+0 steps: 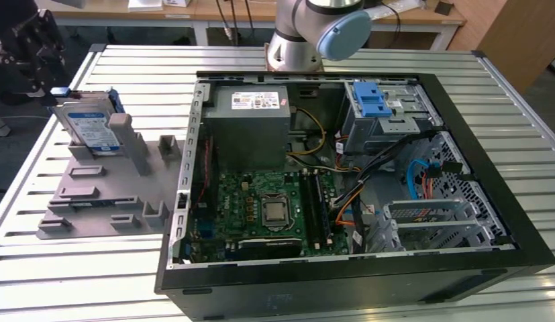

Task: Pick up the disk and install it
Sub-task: 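Pick up the disk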

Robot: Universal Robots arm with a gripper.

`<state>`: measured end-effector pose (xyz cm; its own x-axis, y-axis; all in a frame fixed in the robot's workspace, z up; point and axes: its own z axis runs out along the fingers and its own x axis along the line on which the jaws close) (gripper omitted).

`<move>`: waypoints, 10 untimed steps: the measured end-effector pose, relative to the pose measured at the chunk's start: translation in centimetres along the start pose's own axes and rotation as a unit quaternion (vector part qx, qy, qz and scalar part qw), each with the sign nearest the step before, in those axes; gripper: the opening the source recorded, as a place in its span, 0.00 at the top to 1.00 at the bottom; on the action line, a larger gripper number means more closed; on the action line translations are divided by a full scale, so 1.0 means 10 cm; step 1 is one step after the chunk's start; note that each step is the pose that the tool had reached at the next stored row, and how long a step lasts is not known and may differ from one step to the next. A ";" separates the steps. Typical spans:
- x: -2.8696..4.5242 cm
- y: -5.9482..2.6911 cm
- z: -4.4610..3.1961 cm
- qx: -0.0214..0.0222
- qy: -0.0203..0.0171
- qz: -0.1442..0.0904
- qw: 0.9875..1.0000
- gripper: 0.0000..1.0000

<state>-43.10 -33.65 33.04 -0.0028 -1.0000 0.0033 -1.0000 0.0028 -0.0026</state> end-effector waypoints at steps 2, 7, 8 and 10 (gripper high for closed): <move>-0.006 0.009 0.018 0.000 -0.001 0.000 1.000 0.35; -0.015 0.021 0.074 -0.001 -0.002 0.000 1.000 0.35; -0.015 0.024 0.087 -0.001 -0.002 0.000 1.000 0.35; -0.015 0.027 0.103 -0.001 -0.003 0.000 1.000 0.35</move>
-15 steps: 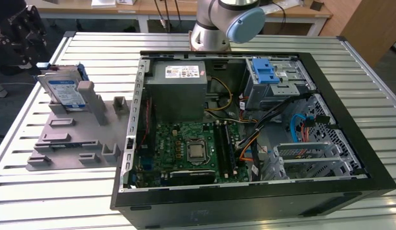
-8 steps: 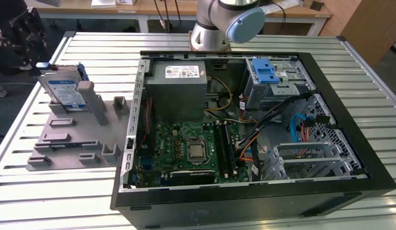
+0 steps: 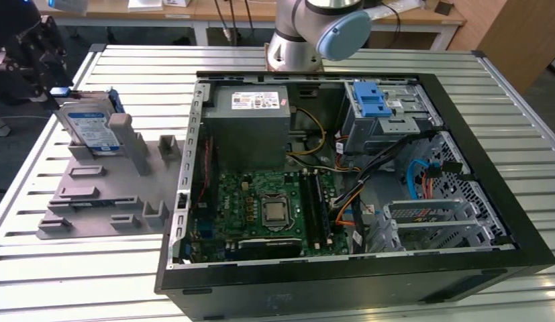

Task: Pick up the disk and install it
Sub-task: 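Pick up the disk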

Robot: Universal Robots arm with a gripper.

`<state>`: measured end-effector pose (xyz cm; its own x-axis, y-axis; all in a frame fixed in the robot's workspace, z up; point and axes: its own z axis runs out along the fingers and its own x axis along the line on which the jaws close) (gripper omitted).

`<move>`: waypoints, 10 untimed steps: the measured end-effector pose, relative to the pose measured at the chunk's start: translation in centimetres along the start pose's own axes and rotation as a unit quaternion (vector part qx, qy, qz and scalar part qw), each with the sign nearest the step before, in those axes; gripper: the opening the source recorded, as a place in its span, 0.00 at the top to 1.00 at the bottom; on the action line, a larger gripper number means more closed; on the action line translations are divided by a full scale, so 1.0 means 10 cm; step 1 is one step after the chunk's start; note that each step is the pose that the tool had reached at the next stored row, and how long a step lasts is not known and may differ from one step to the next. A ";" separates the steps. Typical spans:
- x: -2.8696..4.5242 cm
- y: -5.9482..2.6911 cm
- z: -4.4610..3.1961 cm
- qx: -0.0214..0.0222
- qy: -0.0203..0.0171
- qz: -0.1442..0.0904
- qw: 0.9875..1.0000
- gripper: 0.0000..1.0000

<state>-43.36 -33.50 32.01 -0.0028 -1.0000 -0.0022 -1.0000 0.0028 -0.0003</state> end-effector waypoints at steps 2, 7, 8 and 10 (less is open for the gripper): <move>-0.001 0.001 0.010 0.000 -0.001 0.000 1.000 0.35; 0.000 0.000 0.032 -0.001 -0.002 0.000 1.000 0.35; 0.000 0.001 0.037 0.000 -0.002 0.000 1.000 0.35; 0.001 0.002 0.047 -0.001 -0.002 0.000 1.000 0.35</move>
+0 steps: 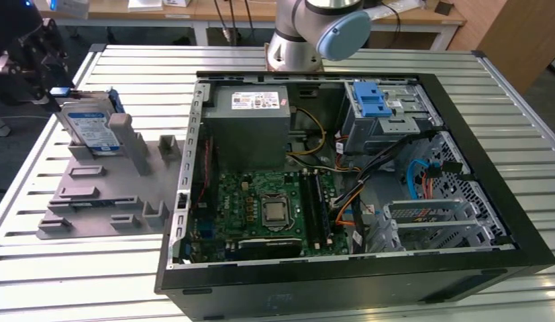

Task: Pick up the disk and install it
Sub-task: 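Pick up the disk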

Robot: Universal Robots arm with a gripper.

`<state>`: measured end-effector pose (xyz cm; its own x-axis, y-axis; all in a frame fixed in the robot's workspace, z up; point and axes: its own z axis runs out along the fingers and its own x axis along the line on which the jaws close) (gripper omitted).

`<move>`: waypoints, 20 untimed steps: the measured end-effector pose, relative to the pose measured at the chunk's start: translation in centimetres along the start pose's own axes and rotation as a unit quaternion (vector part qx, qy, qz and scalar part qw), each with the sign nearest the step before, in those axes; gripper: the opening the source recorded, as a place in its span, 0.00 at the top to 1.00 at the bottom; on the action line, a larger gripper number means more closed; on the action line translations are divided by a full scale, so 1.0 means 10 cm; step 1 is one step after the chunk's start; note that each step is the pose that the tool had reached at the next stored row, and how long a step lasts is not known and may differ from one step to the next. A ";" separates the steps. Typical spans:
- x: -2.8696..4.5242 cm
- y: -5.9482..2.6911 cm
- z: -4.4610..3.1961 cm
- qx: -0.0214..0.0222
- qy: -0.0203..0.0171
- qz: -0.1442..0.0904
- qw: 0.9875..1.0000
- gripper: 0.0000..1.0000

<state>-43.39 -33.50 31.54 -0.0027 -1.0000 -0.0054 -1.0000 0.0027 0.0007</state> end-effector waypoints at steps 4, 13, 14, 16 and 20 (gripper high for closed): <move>-0.008 0.003 0.025 0.000 0.000 0.000 1.000 0.35; -0.010 0.003 0.130 -0.009 0.000 0.000 1.000 0.35; -0.012 0.003 0.138 -0.009 0.000 0.000 1.000 0.35; -0.027 0.003 0.148 -0.009 0.000 0.000 1.000 0.35; -0.053 0.005 0.176 -0.009 0.000 -0.001 1.000 0.35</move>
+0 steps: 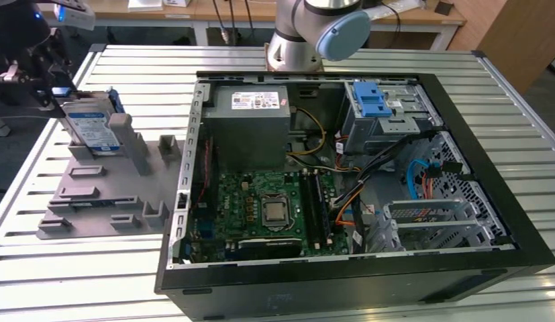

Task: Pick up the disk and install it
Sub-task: 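Pick up the disk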

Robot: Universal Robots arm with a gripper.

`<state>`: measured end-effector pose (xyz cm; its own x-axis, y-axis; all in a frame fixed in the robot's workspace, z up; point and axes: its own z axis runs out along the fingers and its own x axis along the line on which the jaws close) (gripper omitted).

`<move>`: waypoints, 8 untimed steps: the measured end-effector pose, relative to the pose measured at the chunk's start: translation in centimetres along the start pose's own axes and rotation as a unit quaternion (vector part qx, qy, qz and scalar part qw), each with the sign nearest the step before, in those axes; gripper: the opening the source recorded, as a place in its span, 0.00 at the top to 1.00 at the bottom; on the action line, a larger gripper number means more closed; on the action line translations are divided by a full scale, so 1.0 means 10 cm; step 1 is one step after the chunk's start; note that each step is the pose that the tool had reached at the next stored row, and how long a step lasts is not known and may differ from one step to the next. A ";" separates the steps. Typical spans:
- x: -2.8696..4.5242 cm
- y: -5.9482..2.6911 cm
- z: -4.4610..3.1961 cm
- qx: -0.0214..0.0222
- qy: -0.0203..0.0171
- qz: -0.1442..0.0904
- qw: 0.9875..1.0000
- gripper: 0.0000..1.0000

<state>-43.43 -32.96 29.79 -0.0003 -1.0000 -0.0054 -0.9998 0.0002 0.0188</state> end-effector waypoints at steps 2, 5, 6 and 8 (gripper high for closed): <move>-0.008 0.000 0.016 0.000 0.000 0.000 1.000 0.35; -0.008 0.001 0.054 0.000 0.000 0.000 1.000 0.35; -0.008 0.001 0.066 0.000 0.000 0.000 1.000 0.35; -0.008 0.005 0.116 0.000 0.000 0.000 1.000 0.49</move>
<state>-43.51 -32.88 28.63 -0.0003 -1.0000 -0.0061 -0.9998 0.0002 0.0189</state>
